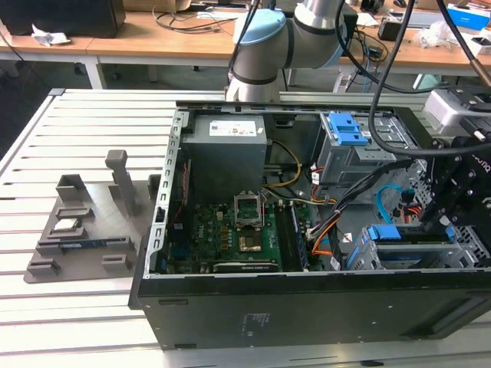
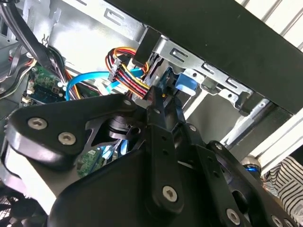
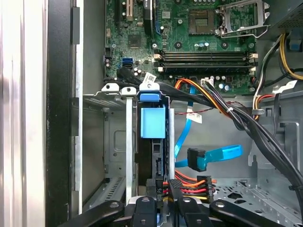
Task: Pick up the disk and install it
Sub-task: 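Insert the first disk wire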
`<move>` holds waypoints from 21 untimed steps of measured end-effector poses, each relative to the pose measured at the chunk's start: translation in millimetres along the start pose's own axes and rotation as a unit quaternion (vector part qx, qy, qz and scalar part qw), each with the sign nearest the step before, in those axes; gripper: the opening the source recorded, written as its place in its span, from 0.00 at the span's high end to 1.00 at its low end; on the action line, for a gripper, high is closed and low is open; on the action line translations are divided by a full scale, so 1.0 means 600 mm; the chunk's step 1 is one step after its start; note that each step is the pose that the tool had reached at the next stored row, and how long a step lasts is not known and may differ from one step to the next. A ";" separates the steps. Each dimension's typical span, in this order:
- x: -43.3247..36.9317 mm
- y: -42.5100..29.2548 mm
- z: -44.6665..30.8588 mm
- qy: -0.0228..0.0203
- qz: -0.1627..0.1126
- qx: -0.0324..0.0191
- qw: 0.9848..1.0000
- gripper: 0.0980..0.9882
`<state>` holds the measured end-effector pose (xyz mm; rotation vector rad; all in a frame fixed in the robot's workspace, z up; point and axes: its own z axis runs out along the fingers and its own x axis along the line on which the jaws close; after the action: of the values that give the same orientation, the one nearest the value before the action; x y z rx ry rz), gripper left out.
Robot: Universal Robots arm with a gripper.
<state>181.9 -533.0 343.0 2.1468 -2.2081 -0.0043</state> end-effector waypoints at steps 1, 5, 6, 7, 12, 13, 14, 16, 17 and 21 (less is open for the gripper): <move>-0.001 0.000 -0.004 0.000 0.000 0.000 1.000 0.83; -0.007 0.002 -0.029 0.000 0.000 0.000 1.000 0.93; -0.007 0.002 -0.039 0.000 0.000 0.000 1.000 0.99; -0.007 0.002 -0.047 0.000 0.000 0.000 1.000 0.99; -0.006 0.004 -0.079 0.000 0.000 0.000 1.000 0.99; -0.006 0.004 -0.079 0.000 0.000 0.000 1.000 0.99; -0.006 0.004 -0.079 0.000 0.000 0.000 1.000 0.99; -0.006 0.004 -0.079 0.000 0.000 0.000 1.000 0.99; -0.006 0.004 -0.079 0.000 0.000 0.000 1.000 0.99; -0.006 0.004 -0.080 0.000 0.000 0.000 1.000 0.99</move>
<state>181.9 -527.4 390.8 2.1465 -2.2077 -0.0037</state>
